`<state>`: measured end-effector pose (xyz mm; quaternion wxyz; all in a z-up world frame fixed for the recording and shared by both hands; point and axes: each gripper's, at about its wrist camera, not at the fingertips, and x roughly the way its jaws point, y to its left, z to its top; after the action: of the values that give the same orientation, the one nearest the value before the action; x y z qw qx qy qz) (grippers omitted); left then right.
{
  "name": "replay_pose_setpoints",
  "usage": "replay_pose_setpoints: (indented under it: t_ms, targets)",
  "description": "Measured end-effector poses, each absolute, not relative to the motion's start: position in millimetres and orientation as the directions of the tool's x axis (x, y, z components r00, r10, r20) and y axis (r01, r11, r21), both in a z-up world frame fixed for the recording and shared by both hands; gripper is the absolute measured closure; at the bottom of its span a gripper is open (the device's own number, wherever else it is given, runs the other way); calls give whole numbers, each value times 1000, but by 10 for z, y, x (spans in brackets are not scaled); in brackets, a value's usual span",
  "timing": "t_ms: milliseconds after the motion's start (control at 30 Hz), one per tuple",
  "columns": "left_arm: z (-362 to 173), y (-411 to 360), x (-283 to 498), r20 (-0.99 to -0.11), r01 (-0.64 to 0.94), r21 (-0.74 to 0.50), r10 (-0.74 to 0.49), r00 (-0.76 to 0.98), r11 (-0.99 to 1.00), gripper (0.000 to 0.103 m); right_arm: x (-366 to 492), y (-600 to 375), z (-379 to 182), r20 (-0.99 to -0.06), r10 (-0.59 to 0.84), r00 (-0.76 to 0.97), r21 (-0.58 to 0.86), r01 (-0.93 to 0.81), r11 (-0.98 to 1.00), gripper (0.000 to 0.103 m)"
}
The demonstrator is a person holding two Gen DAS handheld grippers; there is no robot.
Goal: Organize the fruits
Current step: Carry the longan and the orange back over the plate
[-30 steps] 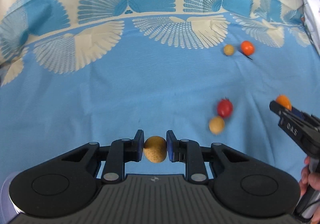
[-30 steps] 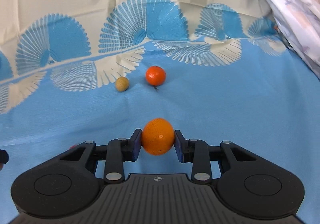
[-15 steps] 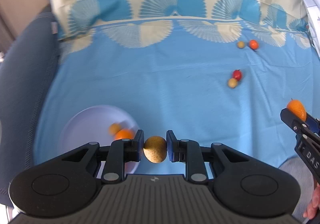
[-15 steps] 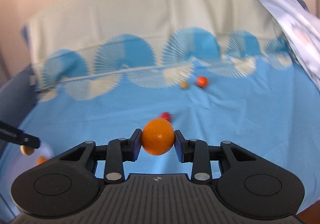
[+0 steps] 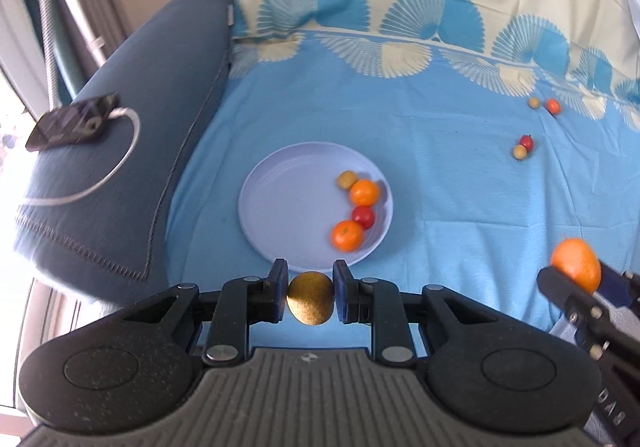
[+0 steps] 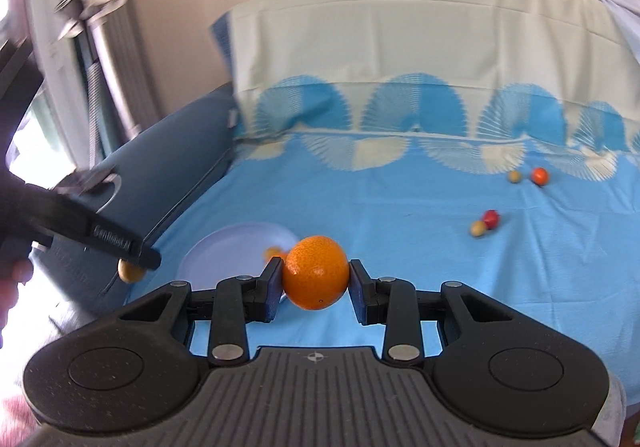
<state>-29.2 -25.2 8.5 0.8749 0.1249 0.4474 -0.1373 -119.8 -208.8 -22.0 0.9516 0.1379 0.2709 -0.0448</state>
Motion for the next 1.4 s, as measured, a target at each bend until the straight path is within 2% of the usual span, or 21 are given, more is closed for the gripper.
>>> replay_pose_setpoints:
  t_ms: [467, 1400]
  targets:
    - [109, 152, -417, -802, 322, 44, -159, 576, 946, 77, -1236, -1684, -54, -522, 2, 853, 145, 87, 986, 67]
    - [-42, 296, -73, -823, 266, 20, -135, 551, 964, 77, -933, -1595, -150, -576, 14, 817, 117, 66, 991, 67]
